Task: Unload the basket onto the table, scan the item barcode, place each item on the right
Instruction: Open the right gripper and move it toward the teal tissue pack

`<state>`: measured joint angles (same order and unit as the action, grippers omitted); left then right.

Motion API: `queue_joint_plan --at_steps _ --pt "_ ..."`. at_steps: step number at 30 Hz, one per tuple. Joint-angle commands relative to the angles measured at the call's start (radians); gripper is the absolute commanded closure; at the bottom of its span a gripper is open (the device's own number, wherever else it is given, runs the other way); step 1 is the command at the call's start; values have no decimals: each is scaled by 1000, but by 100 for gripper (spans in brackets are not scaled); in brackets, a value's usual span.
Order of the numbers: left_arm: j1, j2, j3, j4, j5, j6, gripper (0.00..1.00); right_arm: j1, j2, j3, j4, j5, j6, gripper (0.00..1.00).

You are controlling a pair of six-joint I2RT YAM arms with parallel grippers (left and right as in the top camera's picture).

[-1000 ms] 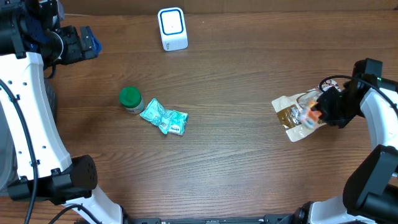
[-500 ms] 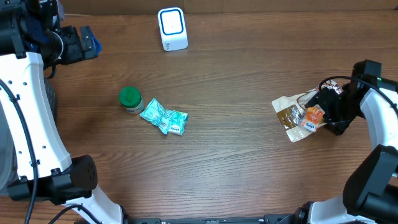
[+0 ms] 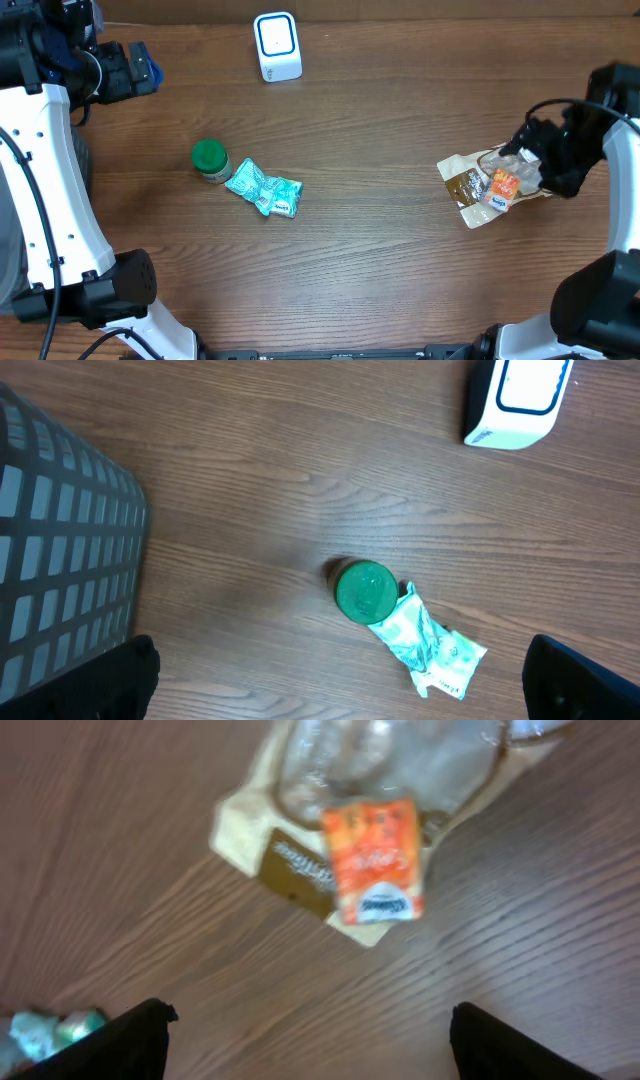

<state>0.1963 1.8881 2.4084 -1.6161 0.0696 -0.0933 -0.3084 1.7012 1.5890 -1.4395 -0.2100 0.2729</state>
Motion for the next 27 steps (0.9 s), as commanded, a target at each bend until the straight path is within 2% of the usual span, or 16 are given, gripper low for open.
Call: queue_joint_plan --at_steps 1,11,19,27 --pt "-7 -3 1 0 -6 19 0 82 -3 84 -26 -34 -66 11" --pt "-7 -3 1 1 -6 19 0 349 9 86 68 -57 -11 7" --pt "-7 -3 1 0 -6 19 1 498 60 84 142 -72 67 7" --pt "-7 -3 1 1 -6 19 0 635 113 84 222 -84 72 7"
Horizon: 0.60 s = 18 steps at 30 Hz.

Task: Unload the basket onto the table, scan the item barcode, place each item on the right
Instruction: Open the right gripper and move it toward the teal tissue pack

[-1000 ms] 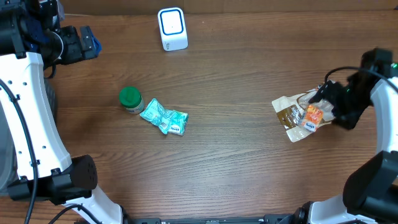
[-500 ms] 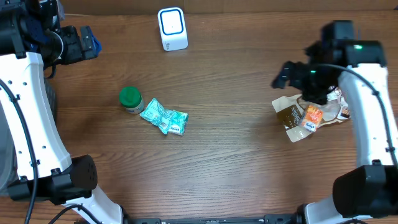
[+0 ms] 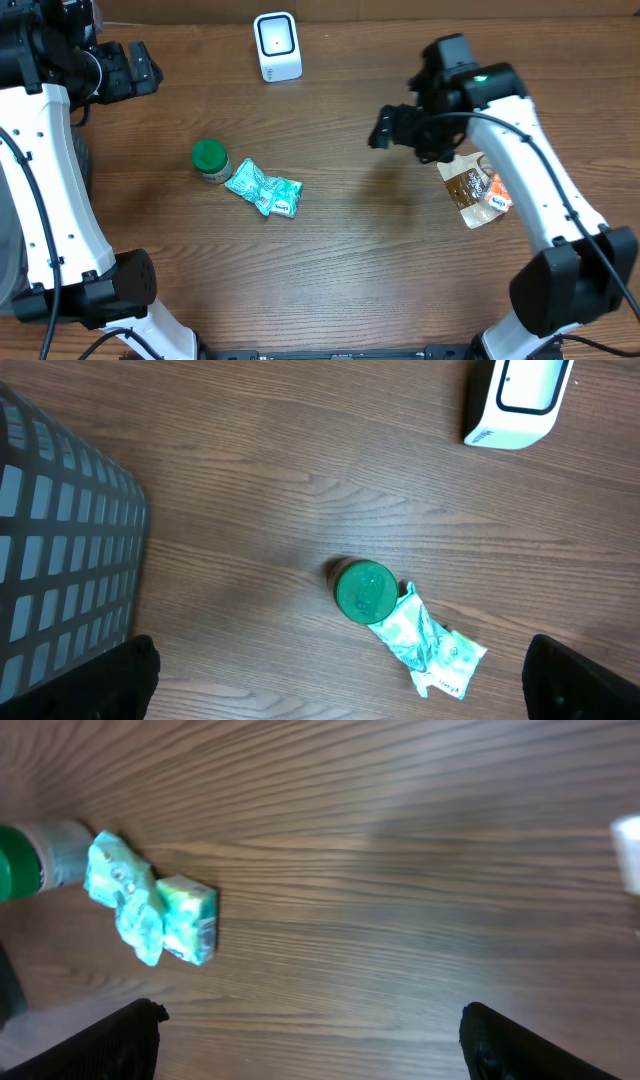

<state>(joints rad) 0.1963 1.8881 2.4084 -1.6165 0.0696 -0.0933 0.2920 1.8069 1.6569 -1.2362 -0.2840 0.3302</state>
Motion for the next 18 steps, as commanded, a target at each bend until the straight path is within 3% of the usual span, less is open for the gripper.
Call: queue_joint_plan --at_steps 1,12,18 --pt "-7 -3 1 1 -6 19 1 46 8 16 29 -10 20 7" --pt "-7 -3 1 1 -6 19 0 170 24 -2 203 -8 148 12" --pt "-7 -3 1 1 -6 19 1 247 75 -15 225 -9 217 32"
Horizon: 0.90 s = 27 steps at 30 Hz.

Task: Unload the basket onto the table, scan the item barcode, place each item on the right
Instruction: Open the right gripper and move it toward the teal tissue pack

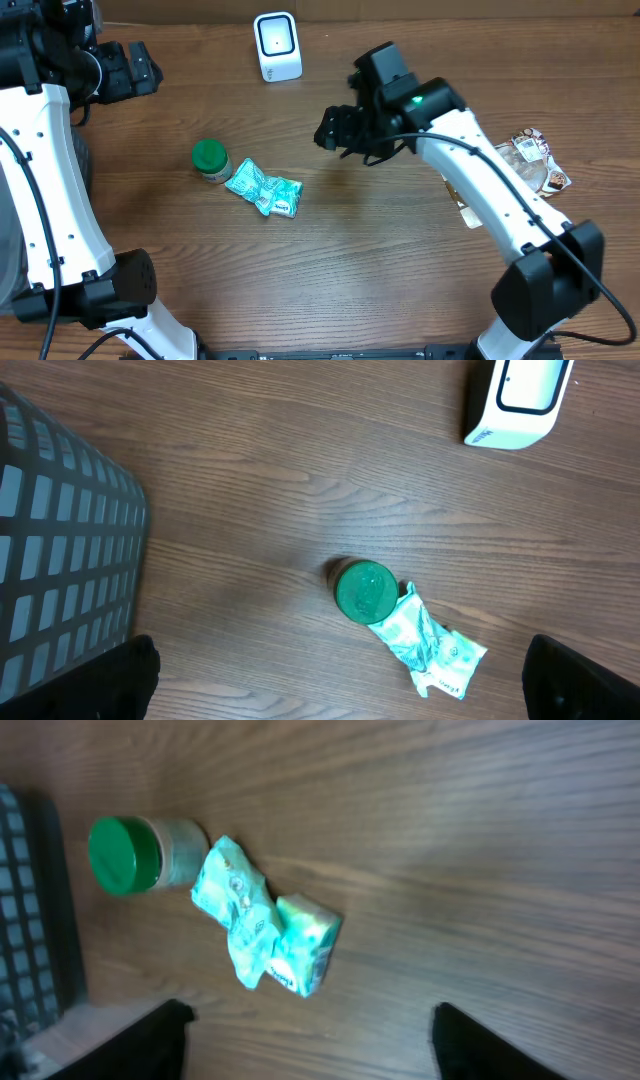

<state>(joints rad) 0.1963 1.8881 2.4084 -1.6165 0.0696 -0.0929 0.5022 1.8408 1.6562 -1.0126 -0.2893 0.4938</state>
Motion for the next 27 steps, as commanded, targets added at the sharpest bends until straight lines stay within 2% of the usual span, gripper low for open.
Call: queue_joint_plan --at_steps 1,2,6,10,20,27 --pt "-7 -3 1 1 -6 19 0 51 54 -14 -3 -4 70 37" --pt "-7 -3 1 1 -6 19 1 71 72 -14 -11 -4 97 45" --pt "-7 -3 1 1 -6 19 0 127 137 -14 -26 -4 153 55" --pt "-7 -3 1 1 -6 19 0 174 196 -14 -21 0 180 56" --pt "-7 -3 1 1 -6 19 0 250 283 -14 24 106 245 69" --pt "-7 -3 1 1 -6 19 0 277 323 -15 78 133 266 70"
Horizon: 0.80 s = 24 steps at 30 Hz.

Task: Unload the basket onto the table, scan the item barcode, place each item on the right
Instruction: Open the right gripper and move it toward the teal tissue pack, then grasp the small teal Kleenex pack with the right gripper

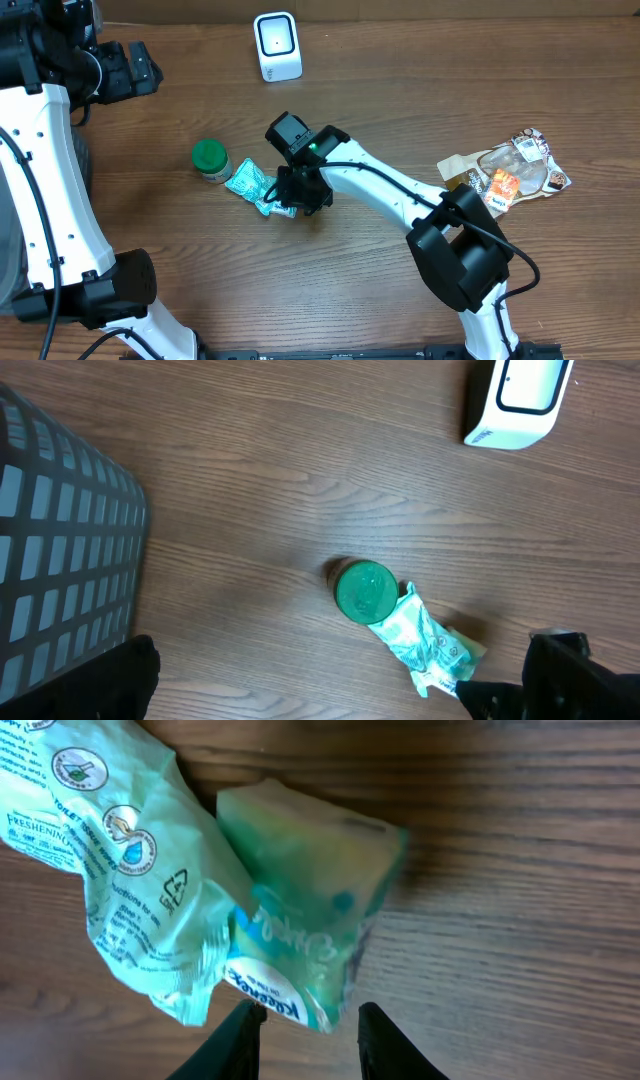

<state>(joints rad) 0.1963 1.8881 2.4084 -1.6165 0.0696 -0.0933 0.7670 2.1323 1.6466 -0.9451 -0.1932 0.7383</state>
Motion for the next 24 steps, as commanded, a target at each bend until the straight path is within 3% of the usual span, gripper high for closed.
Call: queue_joint_plan --at_steps 1,6,9,19,22,24 --pt "-7 -3 1 1 -6 19 0 12 35 -6 14 36 21 70" --pt "-7 -3 1 1 -6 19 0 12 38 -7 18 37 21 72" --pt "-7 -3 1 1 -6 19 0 12 38 -7 17 43 21 77" --pt "-7 -3 1 1 -6 19 0 14 39 -87 80 64 63 76" --pt "-7 -3 1 1 -6 19 1 13 38 -92 68 61 61 94" --pt "-7 -3 1 1 -6 19 0 3 33 -85 50 60 50 96"
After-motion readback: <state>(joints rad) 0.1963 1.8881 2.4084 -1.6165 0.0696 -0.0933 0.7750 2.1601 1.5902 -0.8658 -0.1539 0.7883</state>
